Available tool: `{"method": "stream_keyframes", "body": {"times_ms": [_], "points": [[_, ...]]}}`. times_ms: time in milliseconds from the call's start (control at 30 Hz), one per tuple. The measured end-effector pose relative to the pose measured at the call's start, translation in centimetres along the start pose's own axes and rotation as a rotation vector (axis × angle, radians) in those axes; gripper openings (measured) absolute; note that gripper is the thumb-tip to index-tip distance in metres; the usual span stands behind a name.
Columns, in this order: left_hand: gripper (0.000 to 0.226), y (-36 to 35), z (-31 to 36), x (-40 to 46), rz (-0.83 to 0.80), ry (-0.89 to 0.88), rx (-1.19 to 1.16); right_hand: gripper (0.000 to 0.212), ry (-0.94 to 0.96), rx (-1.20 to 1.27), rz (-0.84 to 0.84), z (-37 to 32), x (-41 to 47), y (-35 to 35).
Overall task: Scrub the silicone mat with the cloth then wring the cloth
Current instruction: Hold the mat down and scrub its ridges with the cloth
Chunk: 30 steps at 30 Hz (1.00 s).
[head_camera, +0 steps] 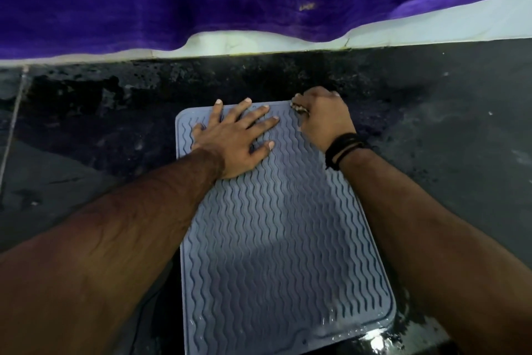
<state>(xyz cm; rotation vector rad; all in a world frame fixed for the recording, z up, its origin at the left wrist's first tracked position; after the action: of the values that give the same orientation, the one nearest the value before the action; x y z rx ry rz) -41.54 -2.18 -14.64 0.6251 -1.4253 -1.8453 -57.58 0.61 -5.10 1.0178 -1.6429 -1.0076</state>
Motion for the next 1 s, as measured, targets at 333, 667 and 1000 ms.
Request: {"method": "stream_keyframes", "body": {"times_ms": [333, 667, 1000], "points": [[0.078, 0.2, 0.2, -0.1, 0.008, -0.016, 0.018, 0.031, 0.032, -0.019, -0.068, 0.0, -4.4, 0.9], [0.078, 0.1, 0.2, -0.1, 0.007, -0.008, 0.006, 0.033, 0.011, -0.016, -0.036, -0.2, -1.6, -0.1], [0.081, 0.3, 0.3, -0.1, 0.004, -0.015, 0.003, 0.032, 0.036, 0.022, 0.020, -0.2, -1.4, 0.8]]}}
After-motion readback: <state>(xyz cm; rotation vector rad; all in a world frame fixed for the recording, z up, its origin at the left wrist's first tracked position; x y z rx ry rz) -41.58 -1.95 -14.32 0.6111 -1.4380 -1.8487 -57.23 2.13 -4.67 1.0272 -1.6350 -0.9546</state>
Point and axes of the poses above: each hand's wrist, its own x-axis towards the middle knuckle, its own y-axis out of the back of the hand, z = x × y, the point moved 10 cm from there along x, towards the middle knuckle, and after that the axes turned 15 degrees about z, right-handed, at the moved point
